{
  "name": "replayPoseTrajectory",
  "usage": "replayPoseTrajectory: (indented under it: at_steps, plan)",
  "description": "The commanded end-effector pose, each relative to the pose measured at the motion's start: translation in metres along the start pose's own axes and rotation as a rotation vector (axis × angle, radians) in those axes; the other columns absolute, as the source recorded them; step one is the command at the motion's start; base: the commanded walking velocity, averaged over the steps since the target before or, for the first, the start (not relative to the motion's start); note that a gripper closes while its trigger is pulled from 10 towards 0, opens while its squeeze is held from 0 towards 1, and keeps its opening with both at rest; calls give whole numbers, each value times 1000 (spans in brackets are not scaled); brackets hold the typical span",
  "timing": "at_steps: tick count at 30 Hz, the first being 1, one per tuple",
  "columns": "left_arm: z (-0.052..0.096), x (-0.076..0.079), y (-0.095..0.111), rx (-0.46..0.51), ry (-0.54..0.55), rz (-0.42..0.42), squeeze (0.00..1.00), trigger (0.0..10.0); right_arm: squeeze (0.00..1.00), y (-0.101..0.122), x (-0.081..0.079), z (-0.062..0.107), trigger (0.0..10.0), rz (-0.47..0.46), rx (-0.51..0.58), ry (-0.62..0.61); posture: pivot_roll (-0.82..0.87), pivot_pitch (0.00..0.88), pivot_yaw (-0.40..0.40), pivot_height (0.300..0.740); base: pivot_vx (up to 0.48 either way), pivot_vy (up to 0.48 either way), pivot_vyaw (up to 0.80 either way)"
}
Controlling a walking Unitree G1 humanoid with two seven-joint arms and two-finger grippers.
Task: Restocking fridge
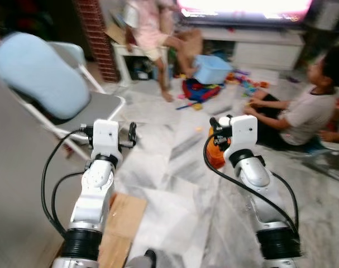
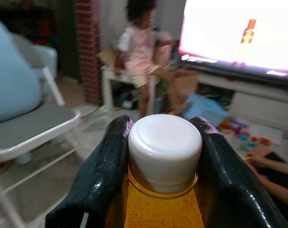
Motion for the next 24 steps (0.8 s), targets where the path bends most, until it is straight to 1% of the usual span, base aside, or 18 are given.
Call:
replayPoseTrajectory:
  at_steps: [1,3,4,8,13,15,19,24]
  plan:
    - [4,-7,0,-4,20,-9,0,10000,0,8,-1,0,10000,-4,28,12,3,0,1,740,-296,0,800]
    - [6,-7,-1,-6,19,-11,0,10000,0,5,1,2,10000,-3,15,11,7,0,-3,740,-296,0,800]
    - [9,-8,-3,-10,23,-12,0,10000,0,3,2,3,10000,-10,6,8,9,0,-9,740,-296,0,800]
    - [17,-11,-9,-29,37,-7,0,10000,0,8,-2,3,10000,-9,17,20,2,0,-7,740,-296,0,800]
    - [21,-4,-12,-60,4,-19,0,10000,0,9,-1,2,10000,-22,16,14,12,0,2,740,-283,50,735]
    - [23,-4,-14,-71,0,-19,0,10000,0,7,-2,4,10000,-27,10,11,13,0,5,740,-251,394,0]
    - [26,-5,-15,-74,-2,-18,0,10000,0,6,-3,6,10000,-38,6,4,14,0,6,740,0,436,0]
    - [27,-7,-15,-74,-5,-38,0,10000,0,6,-6,7,10000,-55,9,9,17,0,8,740,0,469,0]
Point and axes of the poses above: a point about 5 cm out from each wrist's last joint towards the gripper, its own z axis pointing back from the gripper into the wrist, its own y axis along the axis of the wrist's last joint, x = y × z, the point moved 4 cm from there along -z, pointing out of the wrist towards the gripper, and after that the axes turned 7 degrees about -z, right-handed, at the moved point
